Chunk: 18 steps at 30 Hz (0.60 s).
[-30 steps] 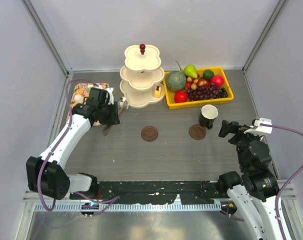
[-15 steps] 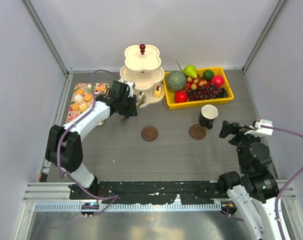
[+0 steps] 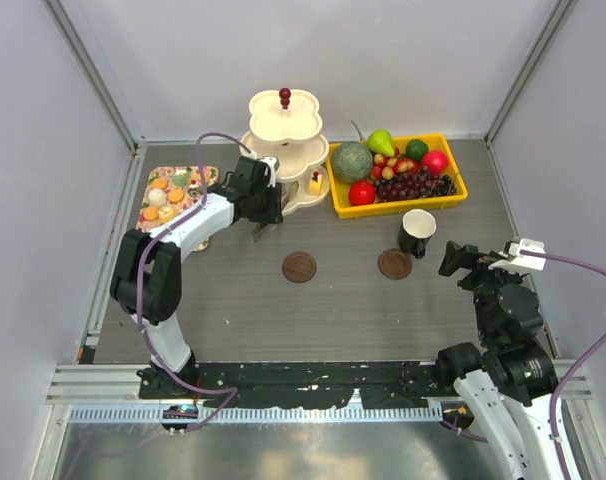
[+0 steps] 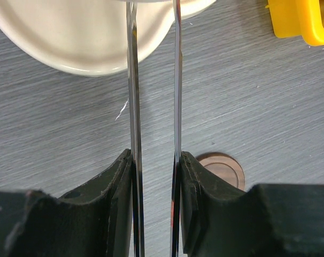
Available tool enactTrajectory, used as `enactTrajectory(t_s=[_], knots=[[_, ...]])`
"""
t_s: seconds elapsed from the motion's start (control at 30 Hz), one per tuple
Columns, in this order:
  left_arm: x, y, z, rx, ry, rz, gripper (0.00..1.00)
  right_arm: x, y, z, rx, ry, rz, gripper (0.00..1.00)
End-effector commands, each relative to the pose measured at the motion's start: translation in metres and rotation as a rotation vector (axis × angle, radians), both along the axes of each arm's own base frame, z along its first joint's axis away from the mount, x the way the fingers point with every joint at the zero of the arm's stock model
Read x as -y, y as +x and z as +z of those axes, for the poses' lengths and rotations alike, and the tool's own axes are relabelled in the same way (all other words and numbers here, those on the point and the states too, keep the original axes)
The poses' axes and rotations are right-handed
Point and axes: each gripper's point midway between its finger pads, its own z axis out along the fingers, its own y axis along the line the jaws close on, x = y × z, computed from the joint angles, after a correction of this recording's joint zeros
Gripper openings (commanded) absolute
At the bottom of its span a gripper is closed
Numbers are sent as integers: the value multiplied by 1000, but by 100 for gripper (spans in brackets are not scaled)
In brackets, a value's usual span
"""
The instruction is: Serve the afternoon tea
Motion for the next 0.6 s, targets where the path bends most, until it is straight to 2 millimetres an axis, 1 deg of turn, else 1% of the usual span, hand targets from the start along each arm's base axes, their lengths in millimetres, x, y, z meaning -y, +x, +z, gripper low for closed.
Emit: enactTrajectory(t_s=[0.0, 0.33, 0.43, 0.57], knots=[[13, 30, 26, 122, -49, 12, 33, 3, 1, 12, 45, -3, -14, 96], [19, 45, 11, 128, -37, 50, 37, 2, 2, 11, 43, -5, -13, 96], [24, 46, 8, 124, -44, 41, 40, 3, 2, 10, 43, -5, -14, 96], [29, 46, 6, 122, -49, 32, 42, 3, 1, 12, 51, -3, -13, 96]])
